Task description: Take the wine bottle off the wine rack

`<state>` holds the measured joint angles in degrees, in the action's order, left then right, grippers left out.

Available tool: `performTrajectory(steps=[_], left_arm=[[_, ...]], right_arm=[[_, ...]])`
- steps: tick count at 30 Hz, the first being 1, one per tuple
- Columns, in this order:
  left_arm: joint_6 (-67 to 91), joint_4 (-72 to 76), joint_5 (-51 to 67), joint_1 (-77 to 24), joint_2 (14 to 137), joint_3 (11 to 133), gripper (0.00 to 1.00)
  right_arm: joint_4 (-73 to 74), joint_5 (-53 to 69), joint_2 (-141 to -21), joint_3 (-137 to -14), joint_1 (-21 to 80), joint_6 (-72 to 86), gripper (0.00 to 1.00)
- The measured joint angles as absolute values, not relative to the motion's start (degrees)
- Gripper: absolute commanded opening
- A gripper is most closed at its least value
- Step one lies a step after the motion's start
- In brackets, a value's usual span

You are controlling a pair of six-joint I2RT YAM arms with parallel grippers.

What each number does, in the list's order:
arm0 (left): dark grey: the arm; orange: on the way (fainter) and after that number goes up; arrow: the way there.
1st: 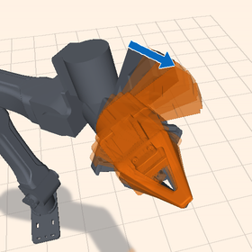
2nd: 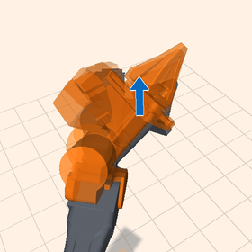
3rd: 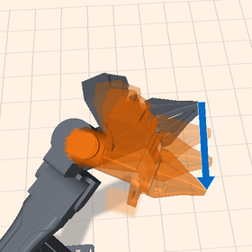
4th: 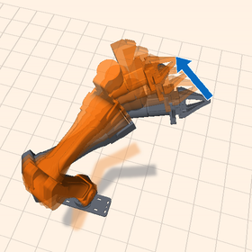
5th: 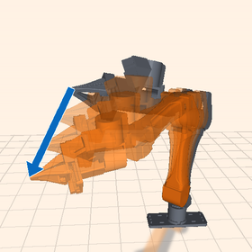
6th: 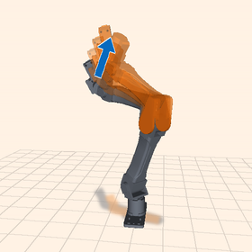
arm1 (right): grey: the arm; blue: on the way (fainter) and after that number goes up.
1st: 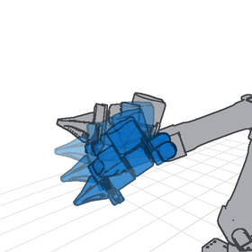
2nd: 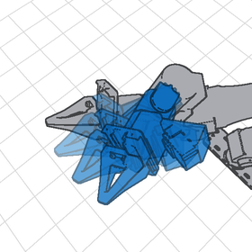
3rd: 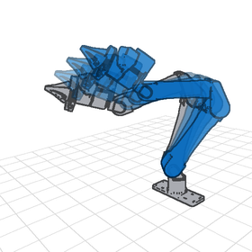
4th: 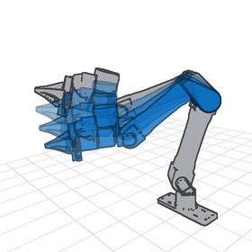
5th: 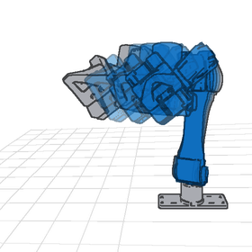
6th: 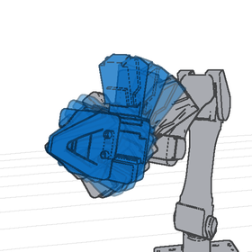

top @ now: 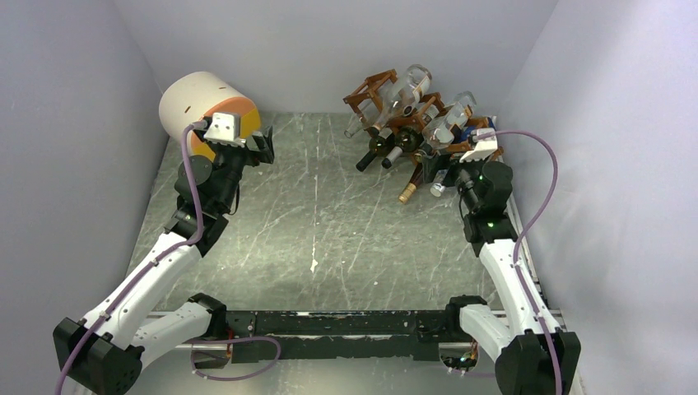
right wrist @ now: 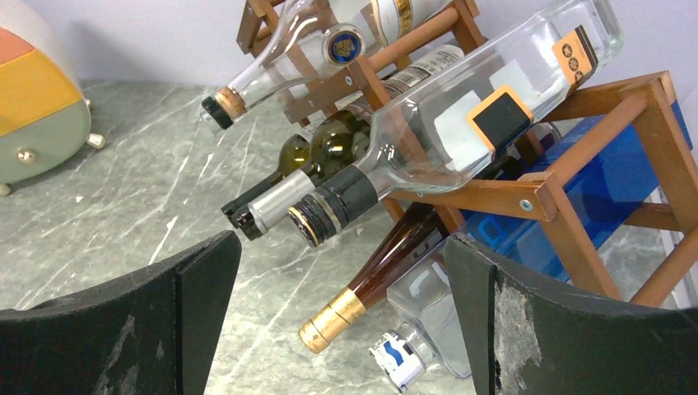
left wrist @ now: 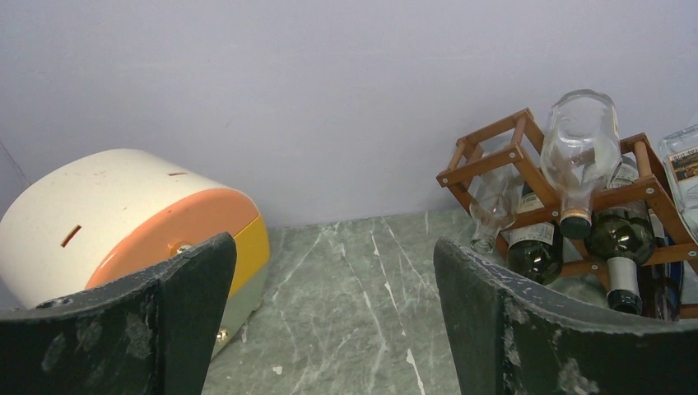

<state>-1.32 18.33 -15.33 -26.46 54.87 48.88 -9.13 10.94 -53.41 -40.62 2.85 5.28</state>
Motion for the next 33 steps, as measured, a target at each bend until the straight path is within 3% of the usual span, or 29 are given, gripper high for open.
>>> performTrajectory(steps=[28, 33], left_arm=[[-1.45, 18.11, -17.93, -28.03, 55.81, 48.86, 0.93], [2.07, 13.17, -19.73, -29.47, 54.22, 50.11, 0.93]], right_arm=[[-8.36, 11.2, -51.64, -40.53, 5.67, 6.46, 1.0], [2.13, 7.49, -55.92, -48.88, 8.38, 11.94, 1.0]])
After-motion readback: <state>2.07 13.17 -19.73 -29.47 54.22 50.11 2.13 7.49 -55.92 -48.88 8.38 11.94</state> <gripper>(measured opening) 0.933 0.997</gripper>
